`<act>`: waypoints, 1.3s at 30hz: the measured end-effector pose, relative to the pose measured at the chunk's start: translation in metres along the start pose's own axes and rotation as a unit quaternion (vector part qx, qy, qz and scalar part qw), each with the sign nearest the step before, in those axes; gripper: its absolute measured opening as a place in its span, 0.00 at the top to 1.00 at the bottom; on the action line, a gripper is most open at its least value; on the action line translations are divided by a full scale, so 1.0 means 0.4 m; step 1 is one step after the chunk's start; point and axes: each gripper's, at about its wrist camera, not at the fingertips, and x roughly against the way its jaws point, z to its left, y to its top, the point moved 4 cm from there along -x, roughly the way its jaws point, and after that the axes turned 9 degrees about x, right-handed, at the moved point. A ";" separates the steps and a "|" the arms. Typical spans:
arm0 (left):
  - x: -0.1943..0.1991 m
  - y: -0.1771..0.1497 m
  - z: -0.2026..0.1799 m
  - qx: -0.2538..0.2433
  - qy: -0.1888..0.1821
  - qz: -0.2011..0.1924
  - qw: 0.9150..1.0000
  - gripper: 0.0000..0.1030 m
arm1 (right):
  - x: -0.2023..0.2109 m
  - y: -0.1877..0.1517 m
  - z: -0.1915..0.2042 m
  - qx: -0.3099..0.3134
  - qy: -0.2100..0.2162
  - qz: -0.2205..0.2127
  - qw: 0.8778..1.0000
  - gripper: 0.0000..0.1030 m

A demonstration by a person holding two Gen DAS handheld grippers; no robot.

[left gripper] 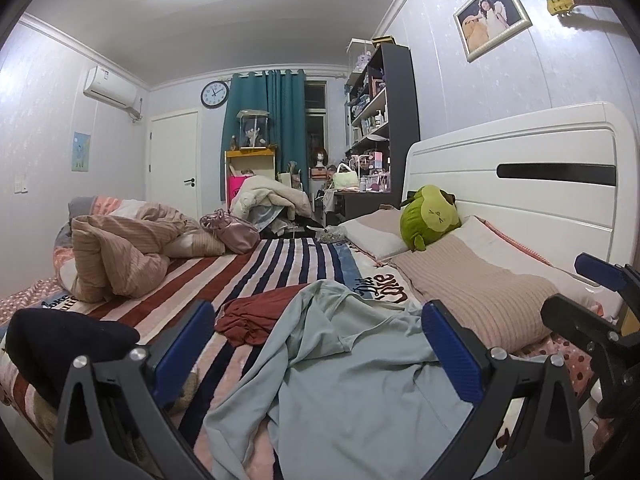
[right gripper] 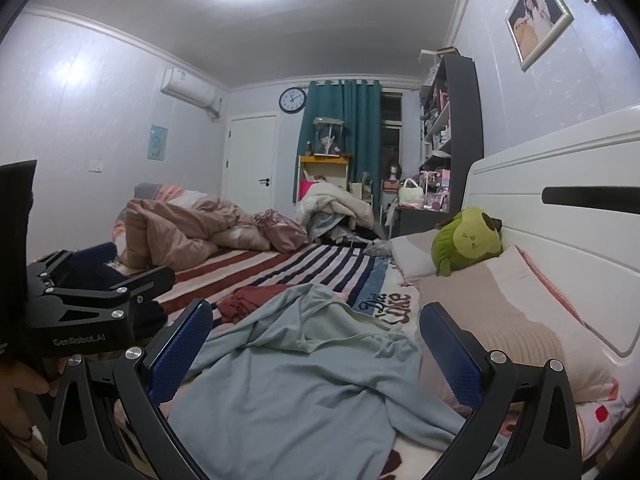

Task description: Fold small clothes

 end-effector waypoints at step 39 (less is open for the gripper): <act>-0.007 -0.004 0.008 -0.002 0.003 0.009 1.000 0.01 | 0.013 0.016 0.004 -0.019 0.011 -0.002 1.000 0.00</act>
